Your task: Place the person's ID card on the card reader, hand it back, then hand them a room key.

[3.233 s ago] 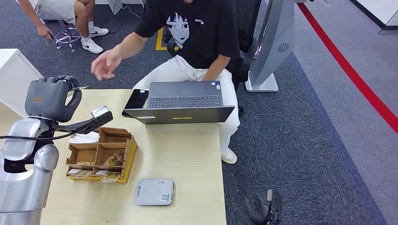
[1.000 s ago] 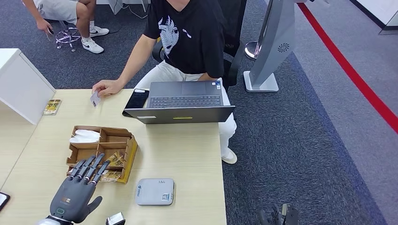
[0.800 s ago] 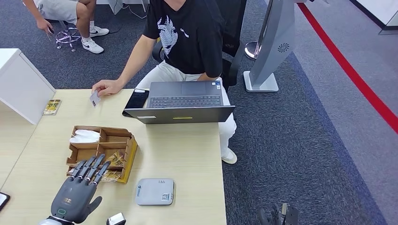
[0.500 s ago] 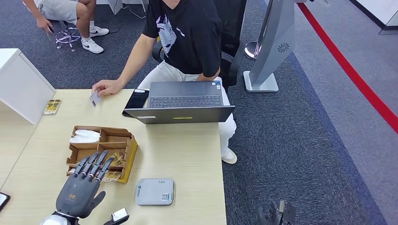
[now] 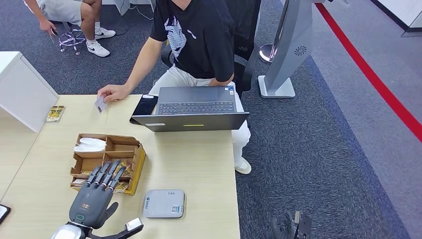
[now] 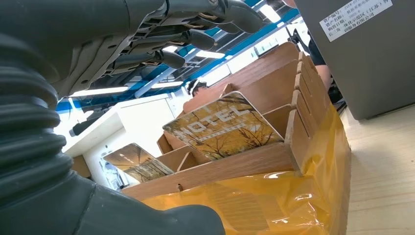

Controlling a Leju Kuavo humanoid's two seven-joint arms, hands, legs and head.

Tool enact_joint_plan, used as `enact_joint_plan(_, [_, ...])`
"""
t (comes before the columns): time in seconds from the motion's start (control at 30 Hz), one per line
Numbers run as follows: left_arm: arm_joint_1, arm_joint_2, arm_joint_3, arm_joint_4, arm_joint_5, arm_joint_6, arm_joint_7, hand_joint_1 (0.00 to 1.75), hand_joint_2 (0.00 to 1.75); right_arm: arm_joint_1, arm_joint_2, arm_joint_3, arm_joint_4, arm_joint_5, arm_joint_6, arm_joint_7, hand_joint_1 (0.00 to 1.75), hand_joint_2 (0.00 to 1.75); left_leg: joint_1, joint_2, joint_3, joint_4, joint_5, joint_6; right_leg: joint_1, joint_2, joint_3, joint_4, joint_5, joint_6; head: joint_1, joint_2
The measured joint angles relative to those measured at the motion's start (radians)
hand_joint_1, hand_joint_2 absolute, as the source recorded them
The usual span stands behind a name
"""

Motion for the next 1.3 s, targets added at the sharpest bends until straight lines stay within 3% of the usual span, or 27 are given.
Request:
enact_joint_plan(0.53, [-0.012,-0.021,0.017,0.048,-0.012,0.003,-0.014,0.00,1.75,-0.005,0.000,0.001,0.009,0.000,-0.001,0.001,0.00,1.75,0.000,0.000,0.000,0.000,0.000,0.000,0.000,0.000,0.000,0.000,0.000,0.000,0.000,0.000])
enact_joint_plan(0.67, [-0.016,-0.026,0.021,0.053,-0.026,0.009,-0.016,1.70,1.75,-0.006,0.000,0.002,0.012,-0.004,0.000,0.001,0.00,1.75,0.000,0.000,0.000,0.000,0.000,0.000,0.000,0.000,0.000,0.000,0.000,0.000,0.000,0.000])
enact_joint_plan(1.3, [-0.023,-0.053,0.091,0.012,-0.049,0.075,-0.041,1.75,1.75,-0.006,0.002,0.018,0.018,-0.022,0.015,0.003,0.00,1.75,0.000,0.000,0.000,0.000,0.000,0.000,0.000,0.000,0.000,0.000,0.000,0.000,0.000,0.000])
